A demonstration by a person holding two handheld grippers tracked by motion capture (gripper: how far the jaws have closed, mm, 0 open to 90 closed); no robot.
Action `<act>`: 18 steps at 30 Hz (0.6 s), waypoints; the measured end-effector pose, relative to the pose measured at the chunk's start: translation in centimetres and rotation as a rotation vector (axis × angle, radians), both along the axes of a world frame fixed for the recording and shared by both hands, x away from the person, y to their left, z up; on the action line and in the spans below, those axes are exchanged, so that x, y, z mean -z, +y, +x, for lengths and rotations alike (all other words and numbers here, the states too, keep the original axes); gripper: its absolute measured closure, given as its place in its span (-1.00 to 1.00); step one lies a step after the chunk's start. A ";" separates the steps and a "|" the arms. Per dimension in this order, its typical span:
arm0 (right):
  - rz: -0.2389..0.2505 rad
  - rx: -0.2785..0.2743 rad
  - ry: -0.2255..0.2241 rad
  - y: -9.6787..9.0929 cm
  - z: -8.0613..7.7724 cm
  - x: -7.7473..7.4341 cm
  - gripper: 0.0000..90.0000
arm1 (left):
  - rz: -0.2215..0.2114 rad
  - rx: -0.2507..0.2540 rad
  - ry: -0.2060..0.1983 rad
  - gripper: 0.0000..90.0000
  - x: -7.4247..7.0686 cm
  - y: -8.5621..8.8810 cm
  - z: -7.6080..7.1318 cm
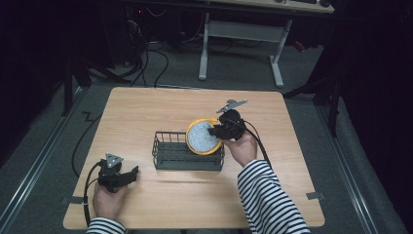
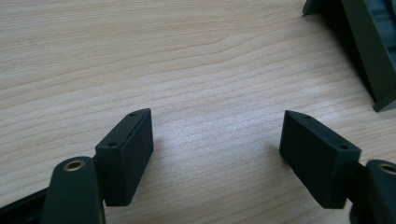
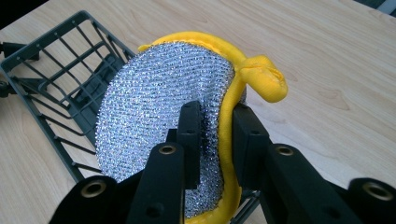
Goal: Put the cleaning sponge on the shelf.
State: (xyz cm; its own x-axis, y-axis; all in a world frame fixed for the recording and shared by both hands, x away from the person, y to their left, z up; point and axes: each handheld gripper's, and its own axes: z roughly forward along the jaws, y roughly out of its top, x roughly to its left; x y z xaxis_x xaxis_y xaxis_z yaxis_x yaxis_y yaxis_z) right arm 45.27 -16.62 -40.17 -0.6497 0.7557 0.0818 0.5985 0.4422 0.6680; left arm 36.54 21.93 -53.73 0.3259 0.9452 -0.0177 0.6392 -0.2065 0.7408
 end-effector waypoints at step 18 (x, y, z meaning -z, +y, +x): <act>-0.047 -0.042 -0.015 0.2 -1.2 1.0 0.65 | 0.000 0.000 0.001 -0.41 0.0 0.0 0.0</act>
State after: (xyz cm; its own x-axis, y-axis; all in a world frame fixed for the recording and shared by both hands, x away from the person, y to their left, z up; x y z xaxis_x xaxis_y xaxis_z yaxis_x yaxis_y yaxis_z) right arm 44.05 -16.37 -41.13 -0.6815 0.7309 0.0369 0.5693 0.4977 0.6544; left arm 36.54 21.93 -53.72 0.3263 0.9451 -0.0182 0.6396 -0.2066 0.7405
